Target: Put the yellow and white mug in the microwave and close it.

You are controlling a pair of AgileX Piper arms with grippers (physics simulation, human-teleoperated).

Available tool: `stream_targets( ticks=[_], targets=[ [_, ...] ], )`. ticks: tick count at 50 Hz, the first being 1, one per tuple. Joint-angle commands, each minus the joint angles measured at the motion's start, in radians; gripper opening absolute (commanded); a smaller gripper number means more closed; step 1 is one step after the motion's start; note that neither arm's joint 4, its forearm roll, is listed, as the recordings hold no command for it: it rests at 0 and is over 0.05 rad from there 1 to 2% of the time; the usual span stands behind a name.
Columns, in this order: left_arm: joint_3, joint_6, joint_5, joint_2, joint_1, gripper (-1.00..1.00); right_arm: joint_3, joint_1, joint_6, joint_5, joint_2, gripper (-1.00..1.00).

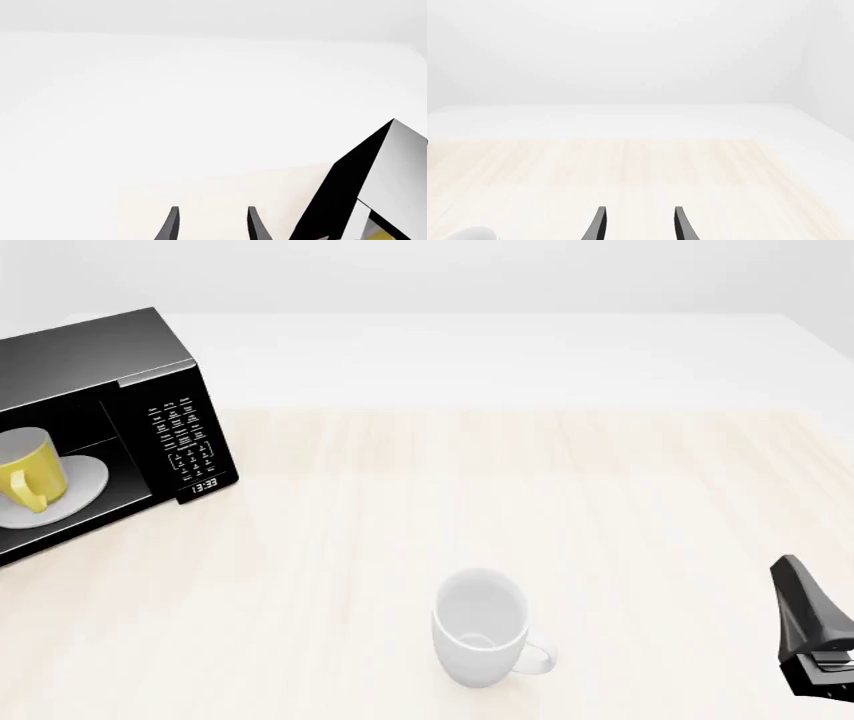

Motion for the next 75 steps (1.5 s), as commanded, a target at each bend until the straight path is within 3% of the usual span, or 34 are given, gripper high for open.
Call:
stream_targets(
  ticks=[1,43,61,75],
  targets=[
    [0.03,0.041,-0.041,0.065,0.044,1.0,0.0,0.0,0.0,0.0,0.0,1.0],
    [0.182,0.228,-0.204,0.188,0.085,1.0,0.0,0.0,0.0,0.0,0.0,1.0],
    [0.233,0.274,-0.253,0.227,0.02,1.0,0.0,0.0,0.0,0.0,0.0,1.0],
    [0.237,0.264,-0.25,0.239,-0.042,1.0,0.0,0.0,0.0,0.0,0.0,1.0]
  ],
)
